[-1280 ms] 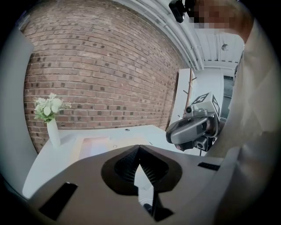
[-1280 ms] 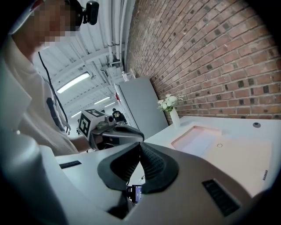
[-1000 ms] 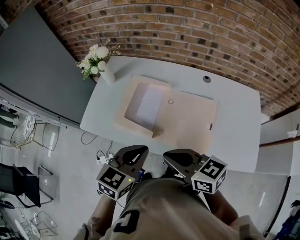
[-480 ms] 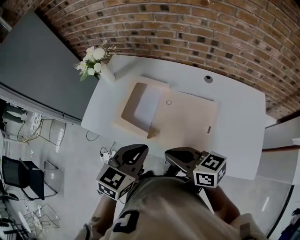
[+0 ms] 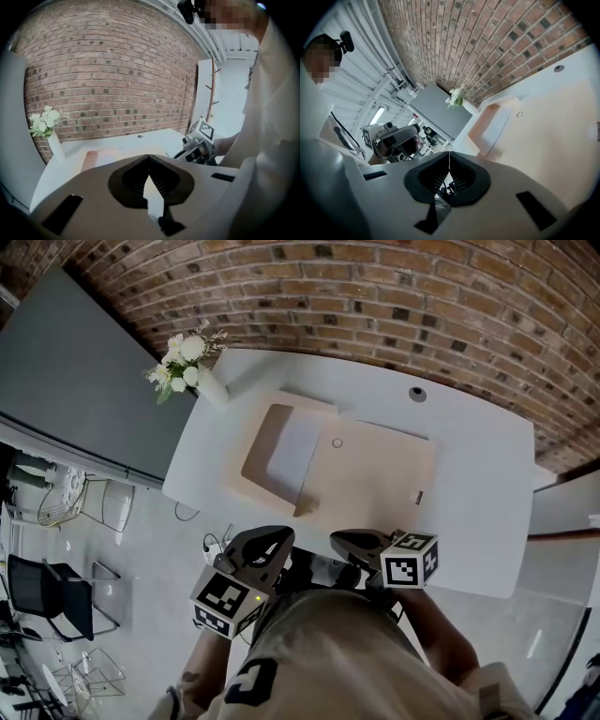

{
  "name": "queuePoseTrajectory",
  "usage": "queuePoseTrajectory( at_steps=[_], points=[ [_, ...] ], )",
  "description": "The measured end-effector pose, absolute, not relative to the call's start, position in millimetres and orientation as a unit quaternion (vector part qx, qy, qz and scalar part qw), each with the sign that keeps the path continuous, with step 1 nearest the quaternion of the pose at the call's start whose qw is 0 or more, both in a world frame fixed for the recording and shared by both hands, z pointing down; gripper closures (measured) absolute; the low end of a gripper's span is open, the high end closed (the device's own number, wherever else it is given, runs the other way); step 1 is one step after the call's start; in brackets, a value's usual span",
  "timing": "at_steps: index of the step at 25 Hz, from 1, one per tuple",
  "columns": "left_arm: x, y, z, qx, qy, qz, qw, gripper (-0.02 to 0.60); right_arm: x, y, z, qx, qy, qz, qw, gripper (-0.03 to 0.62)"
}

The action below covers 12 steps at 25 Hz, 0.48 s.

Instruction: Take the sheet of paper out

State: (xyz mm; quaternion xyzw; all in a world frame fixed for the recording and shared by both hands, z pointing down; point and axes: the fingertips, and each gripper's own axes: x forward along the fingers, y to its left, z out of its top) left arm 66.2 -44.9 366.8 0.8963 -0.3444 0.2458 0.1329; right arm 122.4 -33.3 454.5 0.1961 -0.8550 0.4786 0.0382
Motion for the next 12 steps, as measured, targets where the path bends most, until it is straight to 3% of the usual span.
queuePoseTrajectory(
  at_steps=[8, 9, 10, 12],
  points=[
    [45, -69, 369, 0.908, -0.336, 0.216, 0.13, 0.568, 110, -68, 490, 0.229, -0.796, 0.561, 0.006, 0.562],
    [40, -73, 368, 0.908, -0.336, 0.212, 0.131, 0.568, 107, -72, 492, 0.231, -0.787, 0.572, 0.0, 0.504],
    [33, -77, 367, 0.909, -0.337, 0.208, 0.132, 0.568, 103, -77, 494, 0.232, -0.777, 0.585, -0.007, 0.399],
    [19, -85, 368, 0.909, -0.339, 0.202, 0.138, 0.568, 97, -86, 499, 0.235, -0.751, 0.616, -0.029, 0.324]
  ],
)
